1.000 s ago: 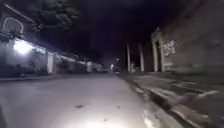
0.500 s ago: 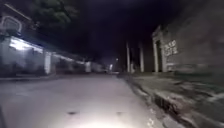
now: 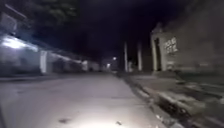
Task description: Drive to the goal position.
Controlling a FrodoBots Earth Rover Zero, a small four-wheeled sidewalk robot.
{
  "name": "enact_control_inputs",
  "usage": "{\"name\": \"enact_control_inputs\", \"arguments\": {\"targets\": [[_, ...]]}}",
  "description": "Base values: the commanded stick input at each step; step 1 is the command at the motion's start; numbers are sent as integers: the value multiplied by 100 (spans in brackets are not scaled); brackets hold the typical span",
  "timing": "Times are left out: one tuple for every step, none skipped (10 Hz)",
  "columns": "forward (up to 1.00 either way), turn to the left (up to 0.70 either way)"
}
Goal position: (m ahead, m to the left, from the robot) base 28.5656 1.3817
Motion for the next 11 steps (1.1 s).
{"name": "enact_control_inputs", "arguments": {"targets": [[49, -26], [49, -25], [49, -49], [49, -36], [49, 4], [49, 4], [49, 4], [49, 4], [49, 4], [49, 4], [49, 4]]}}
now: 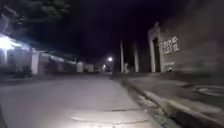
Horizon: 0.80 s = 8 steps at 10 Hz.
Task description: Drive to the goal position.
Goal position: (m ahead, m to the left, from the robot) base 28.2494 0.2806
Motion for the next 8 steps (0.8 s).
{"name": "enact_control_inputs", "arguments": {"targets": [[49, -37], [49, -29], [49, -2], [49, 4], [49, 4], [49, 4], [49, 4], [49, 4]]}}
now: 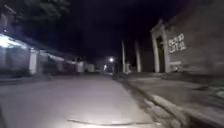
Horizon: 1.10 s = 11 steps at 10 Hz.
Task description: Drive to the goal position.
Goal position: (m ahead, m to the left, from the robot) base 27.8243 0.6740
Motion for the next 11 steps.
{"name": "enact_control_inputs", "arguments": {"targets": [[49, 4], [49, 4], [49, 4], [49, 4], [49, 4], [49, 4], [49, 4], [49, 4], [49, 4], [49, 4], [49, 4]]}}
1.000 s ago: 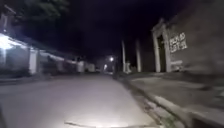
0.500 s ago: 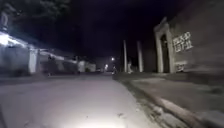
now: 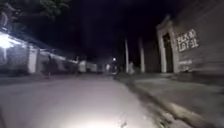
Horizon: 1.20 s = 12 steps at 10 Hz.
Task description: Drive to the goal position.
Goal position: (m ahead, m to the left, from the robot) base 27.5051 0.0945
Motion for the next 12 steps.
{"name": "enact_control_inputs", "arguments": {"targets": [[49, 4], [49, 4], [49, 4], [49, 2], [49, 0], [49, -28], [49, -4], [49, -47], [49, -20], [49, -12], [49, -46], [49, -28]]}}
